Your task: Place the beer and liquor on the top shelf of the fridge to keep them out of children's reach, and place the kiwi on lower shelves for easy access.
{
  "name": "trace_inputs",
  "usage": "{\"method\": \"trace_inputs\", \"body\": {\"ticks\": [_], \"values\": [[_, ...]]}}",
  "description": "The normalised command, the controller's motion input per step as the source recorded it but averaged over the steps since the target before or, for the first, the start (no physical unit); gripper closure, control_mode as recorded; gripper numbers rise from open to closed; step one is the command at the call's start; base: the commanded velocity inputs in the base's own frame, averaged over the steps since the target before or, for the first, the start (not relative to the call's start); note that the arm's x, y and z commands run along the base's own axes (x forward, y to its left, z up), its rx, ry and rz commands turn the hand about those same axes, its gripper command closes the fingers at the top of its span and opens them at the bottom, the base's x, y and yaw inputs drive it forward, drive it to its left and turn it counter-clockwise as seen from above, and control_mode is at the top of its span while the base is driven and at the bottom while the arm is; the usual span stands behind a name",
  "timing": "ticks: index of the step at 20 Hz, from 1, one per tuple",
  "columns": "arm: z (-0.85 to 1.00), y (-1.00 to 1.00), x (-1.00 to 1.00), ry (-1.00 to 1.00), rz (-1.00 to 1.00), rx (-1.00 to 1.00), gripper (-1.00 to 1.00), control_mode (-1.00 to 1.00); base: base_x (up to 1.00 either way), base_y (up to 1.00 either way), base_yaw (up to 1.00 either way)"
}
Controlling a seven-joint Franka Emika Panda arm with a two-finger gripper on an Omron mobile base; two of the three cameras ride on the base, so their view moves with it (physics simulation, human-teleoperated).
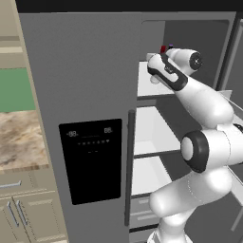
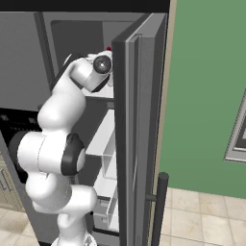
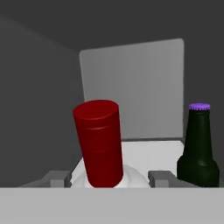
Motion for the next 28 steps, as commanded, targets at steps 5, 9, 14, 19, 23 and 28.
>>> {"method": "trace_inputs", "body": {"ticks": [5,9,14,19,23,28], "values": [[0.0,0.0,0.25,0.0,0.0,0.0,-1.0,-1.0,0.0,0.0,0.0],[0.0,0.0,0.09,0.0,0.0,0.0,-1.0,-1.0,0.0,0.0,0.0],[0.09,0.0,0.0,0.0,0.0,0.0,-1.0,-1.0,0.0,0.0,0.0],[0.35,0.0,-0.02,0.0,0.0,0.0,-1.0,-1.0,0.0,0.0,0.0],[0.38,0.0,-0.22,0.0,0.0,-0.01,-1.0,-1.0,0.0,0.0,0.0],[0.1,0.0,-0.61,0.02,0.0,-0.07,-1.0,-1.0,0.0,0.0,0.0]]}}
